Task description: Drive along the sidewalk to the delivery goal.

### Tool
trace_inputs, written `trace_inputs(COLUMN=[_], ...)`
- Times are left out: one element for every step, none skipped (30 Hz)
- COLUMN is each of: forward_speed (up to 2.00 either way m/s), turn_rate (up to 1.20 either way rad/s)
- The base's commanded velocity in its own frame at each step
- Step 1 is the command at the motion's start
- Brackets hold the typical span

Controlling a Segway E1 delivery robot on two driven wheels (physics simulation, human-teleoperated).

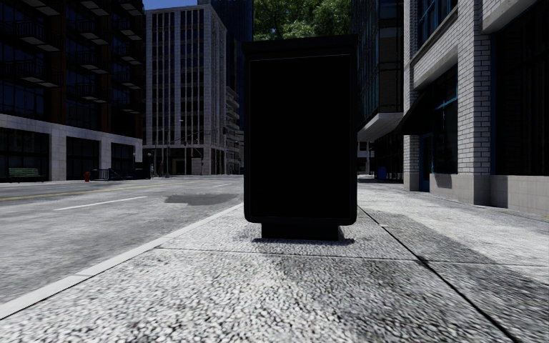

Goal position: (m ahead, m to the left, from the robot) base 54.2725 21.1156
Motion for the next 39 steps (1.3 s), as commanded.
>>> trace_inputs(forward_speed=[0.0,0.0,0.0,0.0,0.0,0.0,0.0,0.0,0.0,0.0,0.0,0.0,0.0,0.0,0.0,0.0,0.0,0.0,0.0,0.0,0.0,0.0,0.0,0.0,0.0,0.0,0.0,0.0,0.0,0.0,0.27,0.42,0.42,0.46,0.47,0.5,0.57,0.57,0.64], turn_rate=[0.0,0.0,0.0,0.0,0.0,0.0,0.0,0.0,0.0,0.0,0.0,0.0,0.0,0.0,0.0,0.0,0.0,0.0,0.0,0.0,0.0,0.0,0.0,0.0,0.0,0.0,0.0,0.0,0.0,0.0,-0.16,-0.27,-0.27,-0.34,-0.4,-0.41,-0.41,-0.41,-0.44])
